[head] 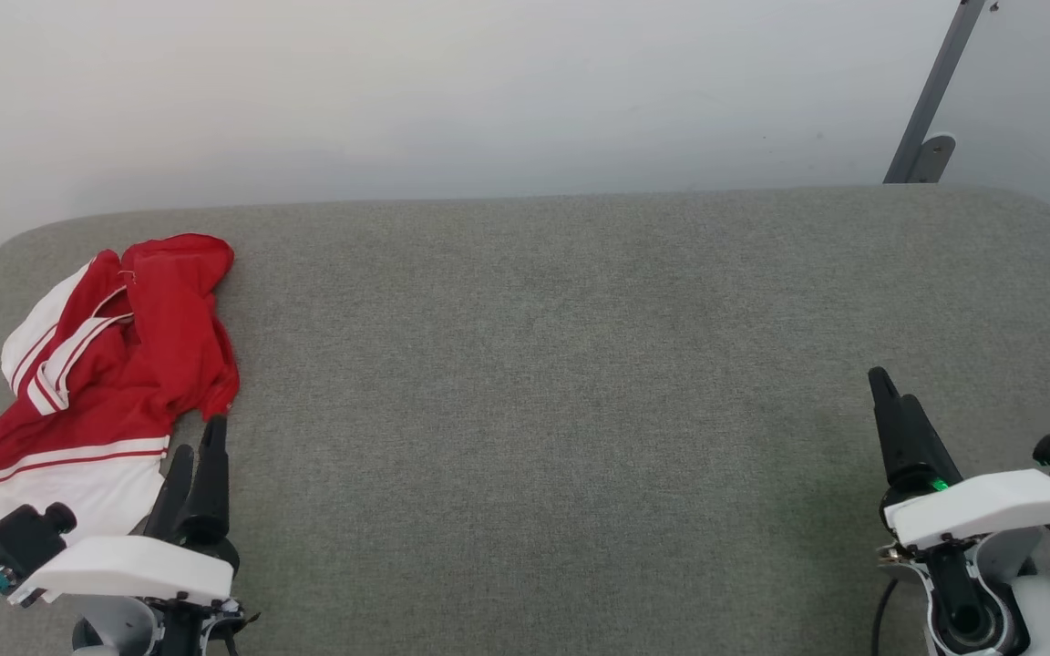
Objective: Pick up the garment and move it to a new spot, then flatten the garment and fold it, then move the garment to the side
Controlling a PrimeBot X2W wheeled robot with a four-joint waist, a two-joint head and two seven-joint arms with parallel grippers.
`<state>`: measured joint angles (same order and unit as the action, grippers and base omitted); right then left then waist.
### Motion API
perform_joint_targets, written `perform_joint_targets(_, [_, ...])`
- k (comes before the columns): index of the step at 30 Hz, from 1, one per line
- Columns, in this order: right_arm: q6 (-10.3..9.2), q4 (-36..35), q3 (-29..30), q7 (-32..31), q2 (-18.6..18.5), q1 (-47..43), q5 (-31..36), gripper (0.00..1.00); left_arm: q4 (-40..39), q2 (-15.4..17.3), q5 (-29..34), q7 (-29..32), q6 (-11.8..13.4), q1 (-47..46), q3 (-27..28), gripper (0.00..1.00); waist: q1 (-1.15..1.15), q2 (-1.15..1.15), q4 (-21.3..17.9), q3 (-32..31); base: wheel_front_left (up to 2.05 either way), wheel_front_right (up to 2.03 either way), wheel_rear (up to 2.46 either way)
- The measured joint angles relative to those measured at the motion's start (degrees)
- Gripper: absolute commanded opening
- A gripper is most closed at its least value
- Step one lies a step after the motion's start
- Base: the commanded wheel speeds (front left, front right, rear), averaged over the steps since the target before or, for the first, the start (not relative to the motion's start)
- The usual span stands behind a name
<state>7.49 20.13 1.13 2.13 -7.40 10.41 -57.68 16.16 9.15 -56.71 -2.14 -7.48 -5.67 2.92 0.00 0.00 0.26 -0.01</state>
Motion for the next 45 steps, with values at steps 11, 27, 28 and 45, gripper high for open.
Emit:
perform_joint_targets(11, [0.0, 1.4, 0.64, 2.16, 0.0, 1.51, 16.19, 1.0, 0.02, 1.9, 11.54, -2.25, 1.08, 0.05, -1.63, 1.0, 0.0, 0.0, 0.06, -0.06, 0.0, 0.0, 0.0])
perform_joint_targets(27, [0.0, 3.08, 1.1, 4.98, 0.33, 2.3, 32.42, 1.0, 0.42, 4.11, 22.84, -4.98, 2.52, 0.26, -4.25, 1.0, 0.0, 0.0, 0.17, -0.14, 0.0, 0.0, 0.0])
perform_joint_targets(28, [0.0, 3.15, 1.12, 5.04, 0.34, 2.41, 32.97, 1.0, 0.56, 4.25, 23.31, -5.13, 2.52, 0.26, -4.44, 1.0, 0.0, 0.0, 0.17, -0.13, 0.0, 0.0, 0.0])
perform_joint_targets(45, [0.01, 3.5, 1.78, 7.53, 0.21, 3.65, 42.85, 1.0, 2.18, 5.75, 32.83, -7.56, 2.18, 0.31, -5.37, 1.0, 0.0, 0.0, 0.11, 0.08, 0.0, 0.0, 0.0])
